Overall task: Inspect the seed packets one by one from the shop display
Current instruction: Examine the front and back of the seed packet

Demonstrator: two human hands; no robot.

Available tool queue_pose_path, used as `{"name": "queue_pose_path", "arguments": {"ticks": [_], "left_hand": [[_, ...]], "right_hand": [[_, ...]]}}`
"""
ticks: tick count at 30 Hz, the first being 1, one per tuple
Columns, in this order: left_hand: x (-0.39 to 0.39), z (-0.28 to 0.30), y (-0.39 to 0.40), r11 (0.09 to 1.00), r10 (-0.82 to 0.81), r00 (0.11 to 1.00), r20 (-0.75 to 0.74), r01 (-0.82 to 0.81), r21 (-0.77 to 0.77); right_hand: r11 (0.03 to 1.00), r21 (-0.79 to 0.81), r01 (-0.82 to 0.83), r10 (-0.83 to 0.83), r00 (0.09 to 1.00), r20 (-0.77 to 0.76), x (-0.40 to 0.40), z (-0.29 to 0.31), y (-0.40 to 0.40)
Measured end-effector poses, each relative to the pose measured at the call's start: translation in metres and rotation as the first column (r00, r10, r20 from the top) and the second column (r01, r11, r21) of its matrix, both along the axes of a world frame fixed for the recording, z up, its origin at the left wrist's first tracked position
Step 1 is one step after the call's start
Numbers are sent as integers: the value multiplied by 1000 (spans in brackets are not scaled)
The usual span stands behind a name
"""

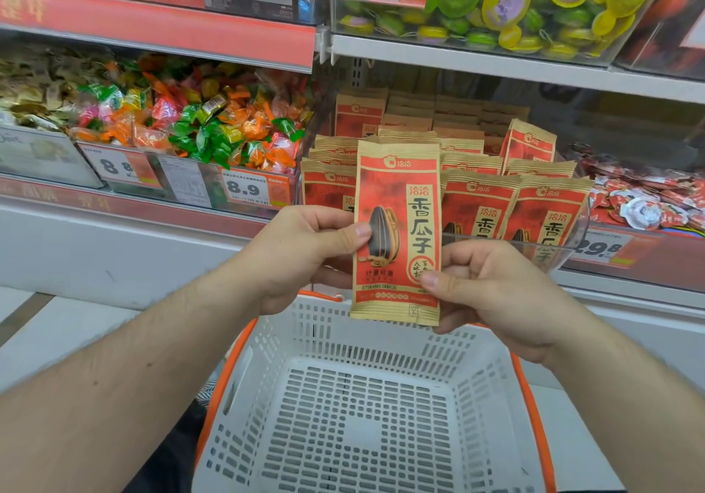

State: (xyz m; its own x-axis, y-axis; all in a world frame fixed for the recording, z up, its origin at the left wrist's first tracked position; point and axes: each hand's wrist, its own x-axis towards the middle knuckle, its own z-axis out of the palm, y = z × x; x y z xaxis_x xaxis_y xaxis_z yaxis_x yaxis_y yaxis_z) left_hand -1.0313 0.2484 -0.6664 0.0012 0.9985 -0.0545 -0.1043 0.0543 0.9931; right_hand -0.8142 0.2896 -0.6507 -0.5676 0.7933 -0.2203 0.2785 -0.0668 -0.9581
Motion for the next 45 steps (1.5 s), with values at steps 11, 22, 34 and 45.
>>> {"name": "queue_pose_path", "arguments": {"ticks": [11, 22, 34, 45], "left_hand": [[-8, -3, -3, 988, -145, 986, 77, 140, 70], [-4, -8, -5, 999, -6, 977, -213, 14, 36], [17, -6, -12, 998, -64, 970, -234, 59, -25], [29, -9, -13, 992, -125, 971, -202, 124, -17]], "right_hand": [[991, 97, -87, 88, 996, -5, 1, 4, -3], [965, 251, -74, 28, 983, 180, -8, 0, -8], [897, 442, 14, -18, 1000, 5, -9, 1, -13], [896, 438, 73, -70, 997, -22, -18, -4, -14]]}}
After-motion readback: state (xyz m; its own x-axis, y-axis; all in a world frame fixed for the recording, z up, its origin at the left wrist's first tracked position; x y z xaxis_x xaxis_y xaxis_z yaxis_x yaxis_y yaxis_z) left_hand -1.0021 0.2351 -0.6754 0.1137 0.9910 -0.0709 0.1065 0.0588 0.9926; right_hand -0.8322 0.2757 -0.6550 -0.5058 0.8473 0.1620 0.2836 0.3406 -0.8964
